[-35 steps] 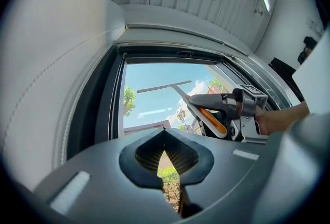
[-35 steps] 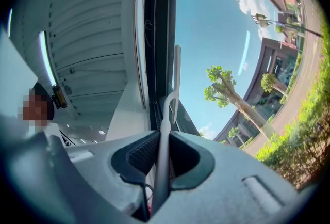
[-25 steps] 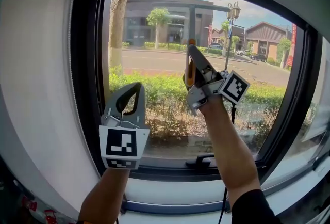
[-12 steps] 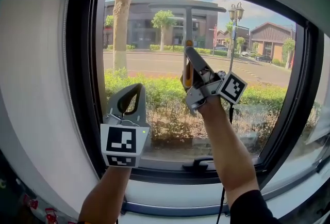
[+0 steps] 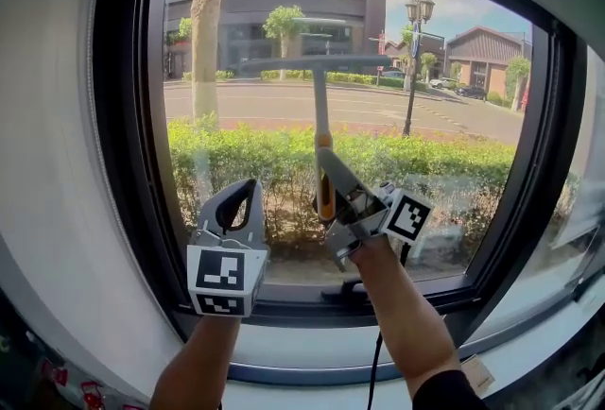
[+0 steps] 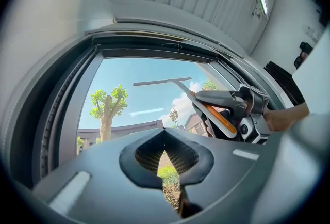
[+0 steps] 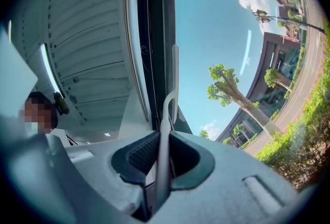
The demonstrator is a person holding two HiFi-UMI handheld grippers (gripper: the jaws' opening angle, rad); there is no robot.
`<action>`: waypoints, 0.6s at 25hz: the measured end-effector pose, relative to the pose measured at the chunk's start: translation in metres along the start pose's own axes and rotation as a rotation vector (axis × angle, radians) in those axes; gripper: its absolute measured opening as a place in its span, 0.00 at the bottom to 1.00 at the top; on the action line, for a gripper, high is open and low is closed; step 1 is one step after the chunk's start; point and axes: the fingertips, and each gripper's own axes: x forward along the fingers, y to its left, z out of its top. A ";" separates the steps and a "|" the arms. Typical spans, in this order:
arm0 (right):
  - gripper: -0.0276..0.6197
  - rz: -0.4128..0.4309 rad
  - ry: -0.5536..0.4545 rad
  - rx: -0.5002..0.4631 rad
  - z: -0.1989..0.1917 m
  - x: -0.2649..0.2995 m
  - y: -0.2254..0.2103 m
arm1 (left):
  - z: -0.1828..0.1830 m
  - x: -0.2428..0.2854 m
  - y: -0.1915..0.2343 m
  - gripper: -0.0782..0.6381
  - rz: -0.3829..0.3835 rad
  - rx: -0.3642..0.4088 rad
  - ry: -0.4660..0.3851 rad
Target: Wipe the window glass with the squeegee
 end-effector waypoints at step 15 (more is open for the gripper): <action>0.12 -0.097 0.017 0.054 -0.053 -0.094 -0.014 | -0.068 -0.025 -0.044 0.12 -0.064 -0.134 0.093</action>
